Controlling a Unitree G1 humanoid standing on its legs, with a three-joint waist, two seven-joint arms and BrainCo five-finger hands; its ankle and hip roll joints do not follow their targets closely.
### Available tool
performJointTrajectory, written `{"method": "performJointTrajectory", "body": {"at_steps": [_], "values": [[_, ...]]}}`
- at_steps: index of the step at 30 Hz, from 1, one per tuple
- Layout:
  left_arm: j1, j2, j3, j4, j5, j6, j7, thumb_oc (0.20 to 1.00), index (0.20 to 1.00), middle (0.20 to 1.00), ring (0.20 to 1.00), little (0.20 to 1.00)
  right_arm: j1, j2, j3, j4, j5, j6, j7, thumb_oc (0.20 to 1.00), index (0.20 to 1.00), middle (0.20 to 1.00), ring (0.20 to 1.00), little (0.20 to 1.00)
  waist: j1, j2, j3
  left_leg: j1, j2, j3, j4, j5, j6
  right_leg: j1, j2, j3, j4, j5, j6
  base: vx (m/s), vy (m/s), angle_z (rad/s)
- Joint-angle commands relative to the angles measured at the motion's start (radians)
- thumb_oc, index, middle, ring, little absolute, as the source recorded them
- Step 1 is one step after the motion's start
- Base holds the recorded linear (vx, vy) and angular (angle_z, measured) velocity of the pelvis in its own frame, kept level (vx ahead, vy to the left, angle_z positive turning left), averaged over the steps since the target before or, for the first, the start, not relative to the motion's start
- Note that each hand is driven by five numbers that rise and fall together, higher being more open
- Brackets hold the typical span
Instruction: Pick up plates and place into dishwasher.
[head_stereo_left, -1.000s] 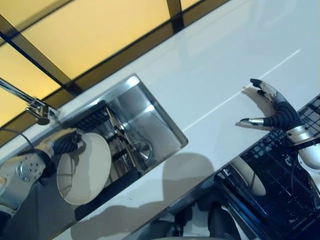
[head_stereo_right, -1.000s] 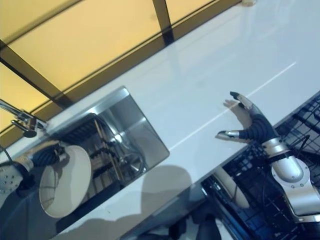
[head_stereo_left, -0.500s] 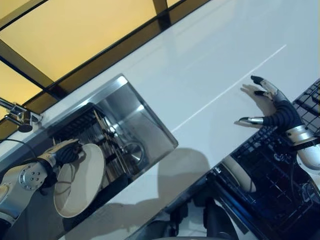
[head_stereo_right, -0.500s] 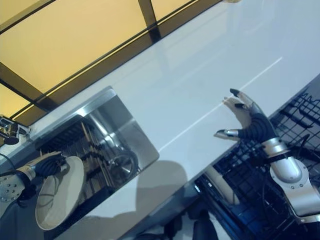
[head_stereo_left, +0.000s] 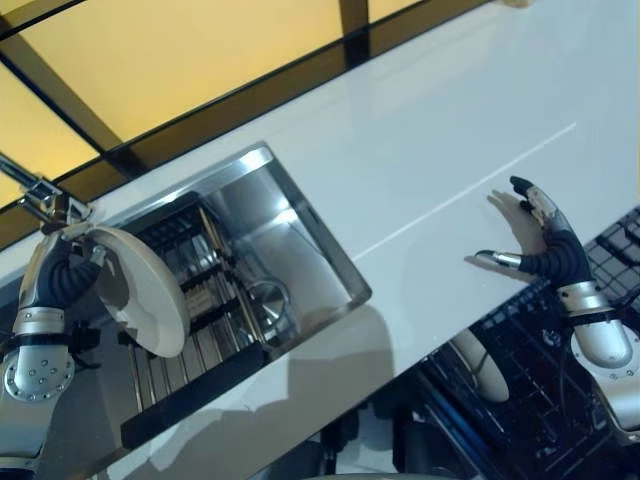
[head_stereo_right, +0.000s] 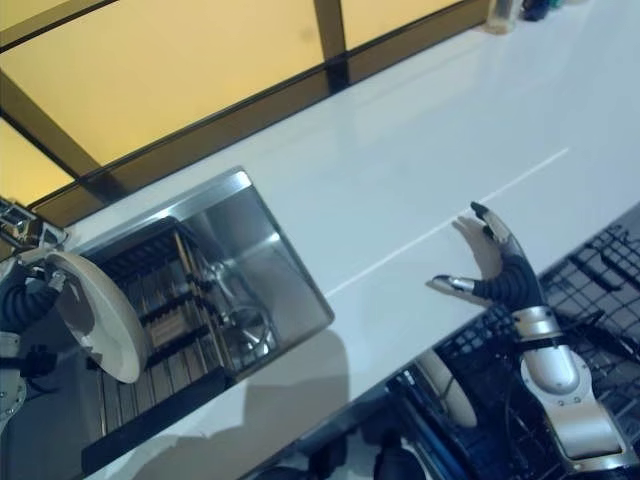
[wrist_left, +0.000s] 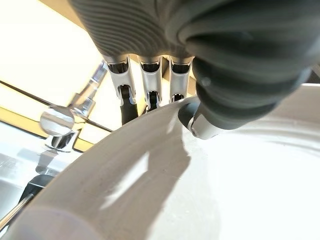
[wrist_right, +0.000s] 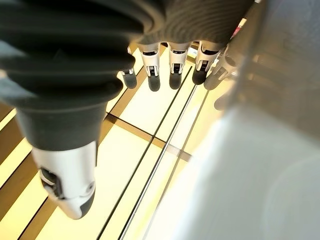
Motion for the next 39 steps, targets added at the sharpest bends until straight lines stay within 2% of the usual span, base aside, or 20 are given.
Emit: {"method": "performJointTrajectory", "body": {"at_steps": [1, 7, 18, 25, 32, 35, 39], "values": [[-0.002, 0.036, 0.084, -0.078, -0.140, -0.034, -0.028, 0.200, 0.200, 0.200, 0.200, 0.200, 0.008, 0.037, 0.095, -0.013, -0.034, 0.019, 0.003, 1.000, 1.000, 1.000, 1.000, 1.000, 0.046, -0.047, -0.059, -0.021, -0.072, -0.043, 0.029, -0.061, 0.060, 0.169, -0.002, -0.021, -0.272, 0.064, 0.088, 0.03, -0.074, 0.11], [-0.042, -0.036, 0.084, -0.132, -0.310, -0.048, -0.066, 0.200, 0.200, 0.200, 0.200, 0.200, -0.020, 0.078, 0.125, -0.026, -0.067, 0.025, -0.012, 1.000, 1.000, 1.000, 1.000, 1.000, 0.057, -0.054, -0.088, 0.008, -0.065, -0.055, 0.009, -0.062, 0.051, 0.207, 0.002, -0.026, -0.292, 0.056, 0.085, 0.00, -0.060, 0.04], [-0.133, -0.084, 0.003, -0.201, -0.352, -0.019, -0.105, 0.200, 0.200, 0.200, 0.200, 0.200, -0.162, 0.072, 0.171, -0.095, 0.062, -0.010, -0.004, 1.000, 1.000, 1.000, 1.000, 1.000, 0.093, -0.075, -0.135, 0.035, -0.060, -0.081, -0.022, -0.052, 0.038, 0.260, 0.008, -0.054, -0.335, 0.062, 0.081, -0.02, -0.071, 0.05], [-0.191, -0.101, -0.033, -0.195, -0.372, 0.000, -0.131, 0.200, 0.200, 0.200, 0.200, 0.200, -0.298, 0.073, 0.189, -0.146, 0.127, -0.027, 0.066, 1.000, 1.000, 1.000, 1.000, 1.000, 0.114, -0.092, -0.164, 0.049, -0.060, -0.091, -0.029, -0.053, 0.040, 0.286, 0.015, -0.068, -0.352, 0.067, 0.076, -0.02, -0.070, 0.10], [-0.277, -0.125, -0.094, -0.187, -0.428, 0.027, -0.105, 0.200, 0.200, 0.200, 0.200, 0.200, -0.429, 0.100, 0.266, -0.204, 0.124, 0.030, 0.107, 1.000, 1.000, 1.000, 1.000, 1.000, 0.121, -0.100, -0.182, 0.060, -0.062, -0.100, -0.040, -0.045, 0.040, 0.305, 0.018, -0.075, -0.365, 0.073, 0.073, -0.04, -0.040, 0.09], [-0.343, -0.162, -0.167, -0.190, -0.442, 0.033, -0.073, 0.200, 0.200, 0.200, 0.200, 0.200, -0.491, 0.136, 0.342, -0.200, 0.121, 0.080, 0.116, 1.000, 1.000, 1.000, 1.000, 1.000, 0.124, -0.105, -0.188, 0.065, -0.064, -0.103, -0.041, -0.043, 0.039, 0.315, 0.018, -0.080, -0.371, 0.075, 0.071, -0.03, -0.024, 0.08], [-0.412, -0.208, -0.247, -0.194, -0.445, 0.034, -0.013, 0.200, 0.200, 0.200, 0.200, 0.200, -0.546, 0.184, 0.426, -0.168, 0.108, 0.110, 0.117, 1.000, 1.000, 1.000, 1.000, 1.000, 0.125, -0.109, -0.192, 0.073, -0.063, -0.102, -0.045, -0.041, 0.039, 0.324, 0.019, -0.087, -0.378, 0.078, 0.069, -0.01, -0.004, 0.01]]}}
